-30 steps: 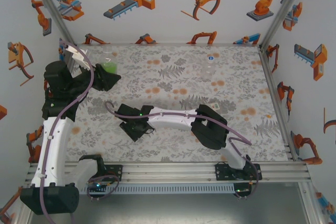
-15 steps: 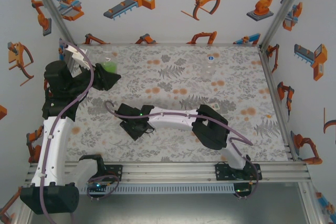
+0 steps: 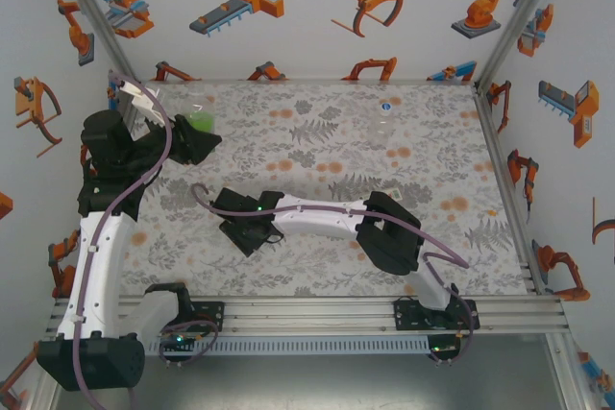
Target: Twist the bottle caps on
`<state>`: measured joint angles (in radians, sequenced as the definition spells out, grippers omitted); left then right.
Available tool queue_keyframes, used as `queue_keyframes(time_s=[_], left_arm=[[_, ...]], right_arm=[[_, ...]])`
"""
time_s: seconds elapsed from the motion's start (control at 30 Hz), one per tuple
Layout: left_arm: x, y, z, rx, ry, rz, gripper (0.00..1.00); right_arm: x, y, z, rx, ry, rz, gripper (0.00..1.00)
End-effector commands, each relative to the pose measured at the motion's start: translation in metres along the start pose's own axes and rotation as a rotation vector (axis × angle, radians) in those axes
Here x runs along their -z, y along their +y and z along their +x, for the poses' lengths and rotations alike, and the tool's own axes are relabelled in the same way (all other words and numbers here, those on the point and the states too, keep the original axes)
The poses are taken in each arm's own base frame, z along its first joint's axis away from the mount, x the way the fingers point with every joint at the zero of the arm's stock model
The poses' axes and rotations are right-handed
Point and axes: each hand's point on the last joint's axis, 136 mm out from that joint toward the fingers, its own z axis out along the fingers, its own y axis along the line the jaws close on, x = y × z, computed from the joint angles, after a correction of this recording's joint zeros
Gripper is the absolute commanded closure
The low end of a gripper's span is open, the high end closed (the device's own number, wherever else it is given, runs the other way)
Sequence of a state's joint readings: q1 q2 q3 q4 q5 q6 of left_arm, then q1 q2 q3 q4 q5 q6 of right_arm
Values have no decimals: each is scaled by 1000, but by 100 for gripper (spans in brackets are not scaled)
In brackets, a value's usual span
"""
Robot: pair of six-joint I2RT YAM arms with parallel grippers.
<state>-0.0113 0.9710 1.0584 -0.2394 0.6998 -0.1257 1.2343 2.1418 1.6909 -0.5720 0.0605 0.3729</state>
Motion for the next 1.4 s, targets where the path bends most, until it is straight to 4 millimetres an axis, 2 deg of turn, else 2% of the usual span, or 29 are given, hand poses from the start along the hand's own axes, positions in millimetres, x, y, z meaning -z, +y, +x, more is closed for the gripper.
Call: queue_keyframes(time_s=[0.0, 0.73, 0.87, 0.97, 1.37], left_arm=[[3, -6, -11, -13, -32, 17, 88], [3, -5, -11, -8, -31, 16, 87], [3, -5, -11, -9, -32, 15, 87], [3, -5, -11, -10, -33, 14, 87], [0, -3, -14, -4, -39, 18, 87]], right_arm=[[-4, 7, 1, 16, 15, -16, 56], [-19, 1, 12, 10, 58, 1, 57], [-7, 3, 3, 12, 22, -3, 57], [1, -4, -1, 11, 5, 37, 57], [18, -5, -12, 13, -39, 49, 57]])
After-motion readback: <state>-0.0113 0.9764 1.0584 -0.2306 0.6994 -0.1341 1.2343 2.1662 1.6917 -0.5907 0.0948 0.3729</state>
